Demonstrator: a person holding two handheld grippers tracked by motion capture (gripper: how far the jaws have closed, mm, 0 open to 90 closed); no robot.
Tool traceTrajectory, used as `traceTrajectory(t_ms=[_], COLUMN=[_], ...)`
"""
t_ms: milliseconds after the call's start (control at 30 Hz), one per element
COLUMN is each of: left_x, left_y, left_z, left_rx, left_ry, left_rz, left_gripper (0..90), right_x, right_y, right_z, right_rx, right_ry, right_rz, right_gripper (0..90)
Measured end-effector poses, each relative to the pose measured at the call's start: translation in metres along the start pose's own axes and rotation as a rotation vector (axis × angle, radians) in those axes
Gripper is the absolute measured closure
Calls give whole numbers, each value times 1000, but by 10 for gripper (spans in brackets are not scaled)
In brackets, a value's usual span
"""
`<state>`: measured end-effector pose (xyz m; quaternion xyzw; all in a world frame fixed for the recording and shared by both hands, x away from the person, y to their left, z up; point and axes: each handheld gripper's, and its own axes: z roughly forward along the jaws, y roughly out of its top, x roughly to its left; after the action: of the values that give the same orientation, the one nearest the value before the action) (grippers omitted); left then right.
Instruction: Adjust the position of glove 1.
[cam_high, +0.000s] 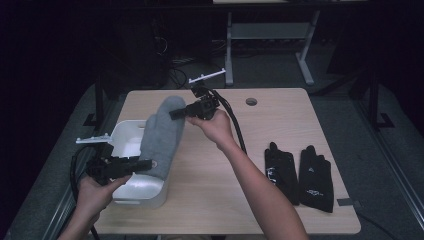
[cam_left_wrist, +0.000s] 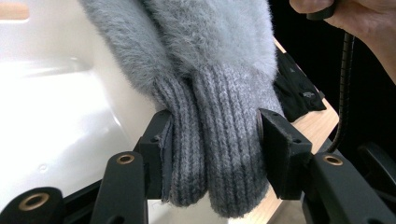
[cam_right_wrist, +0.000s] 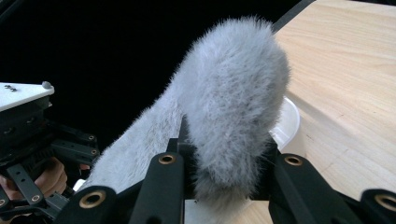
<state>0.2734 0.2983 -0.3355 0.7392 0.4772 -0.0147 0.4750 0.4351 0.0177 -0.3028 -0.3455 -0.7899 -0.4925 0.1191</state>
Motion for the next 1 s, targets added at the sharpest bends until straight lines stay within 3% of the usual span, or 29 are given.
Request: traceTrajectory(t_ms=[1000], left_x=[31], left_y=[-25], left_z=[-5], left_rx=[15], left_ry=[50], left_rz=[-74], left_gripper=[486], right_x=[-6], right_y=[-3], right_z=[54], right_rx=[68], right_ry=[28], right_rz=[21], right_gripper=[722])
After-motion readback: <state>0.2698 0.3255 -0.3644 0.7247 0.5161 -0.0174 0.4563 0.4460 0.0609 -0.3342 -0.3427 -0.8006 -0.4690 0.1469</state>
